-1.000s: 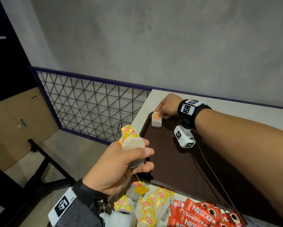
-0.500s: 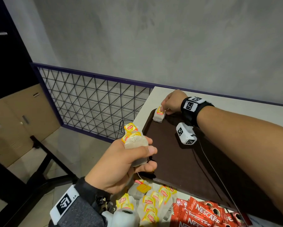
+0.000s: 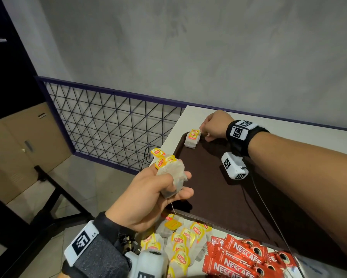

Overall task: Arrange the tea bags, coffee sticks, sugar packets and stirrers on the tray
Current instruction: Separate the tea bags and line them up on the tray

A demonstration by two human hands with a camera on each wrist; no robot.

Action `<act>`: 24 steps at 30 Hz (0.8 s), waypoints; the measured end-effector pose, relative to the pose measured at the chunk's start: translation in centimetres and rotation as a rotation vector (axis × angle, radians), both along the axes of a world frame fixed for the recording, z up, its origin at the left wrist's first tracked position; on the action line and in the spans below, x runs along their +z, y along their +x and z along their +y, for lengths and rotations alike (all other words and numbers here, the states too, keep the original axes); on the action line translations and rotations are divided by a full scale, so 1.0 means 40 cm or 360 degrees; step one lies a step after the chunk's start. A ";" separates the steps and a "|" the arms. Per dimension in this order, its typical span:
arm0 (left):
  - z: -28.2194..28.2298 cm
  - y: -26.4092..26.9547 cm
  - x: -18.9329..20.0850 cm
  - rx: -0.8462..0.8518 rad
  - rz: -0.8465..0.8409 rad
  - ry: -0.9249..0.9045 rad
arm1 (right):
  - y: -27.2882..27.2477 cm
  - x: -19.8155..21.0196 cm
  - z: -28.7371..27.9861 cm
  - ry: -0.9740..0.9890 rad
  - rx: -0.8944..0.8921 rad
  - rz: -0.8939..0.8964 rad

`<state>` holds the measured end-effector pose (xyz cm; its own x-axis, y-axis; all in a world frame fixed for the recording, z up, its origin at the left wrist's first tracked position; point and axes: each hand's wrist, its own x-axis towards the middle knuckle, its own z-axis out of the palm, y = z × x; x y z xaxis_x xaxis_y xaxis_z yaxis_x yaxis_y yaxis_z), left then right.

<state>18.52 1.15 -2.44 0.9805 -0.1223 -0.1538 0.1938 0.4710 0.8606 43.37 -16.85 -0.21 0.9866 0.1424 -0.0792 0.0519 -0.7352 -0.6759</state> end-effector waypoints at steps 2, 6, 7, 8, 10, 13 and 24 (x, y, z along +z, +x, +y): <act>-0.001 -0.003 0.002 -0.0026 -0.0030 -0.0006 | -0.041 0.035 -0.005 0.0048 0.0031 -0.0047; -0.004 -0.011 0.010 -0.0081 -0.0041 -0.0068 | -0.182 0.126 -0.001 0.0290 0.0286 -0.0098; -0.003 -0.009 0.008 -0.0078 -0.0026 -0.0083 | -0.221 0.144 0.002 0.0340 0.0384 -0.0100; -0.005 -0.011 0.012 -0.0071 -0.0013 -0.0097 | -0.263 0.165 0.000 0.0369 0.0474 -0.0108; -0.008 -0.014 0.016 -0.0065 0.0004 -0.0107 | -0.337 0.194 -0.003 0.0381 0.0623 -0.0126; -0.009 -0.016 0.019 -0.0069 0.0008 -0.0114 | -0.419 0.208 -0.015 0.0339 0.0790 -0.0187; -0.016 -0.031 0.022 -0.0174 -0.0039 0.0073 | -0.513 0.125 -0.027 0.0349 0.0824 -0.0153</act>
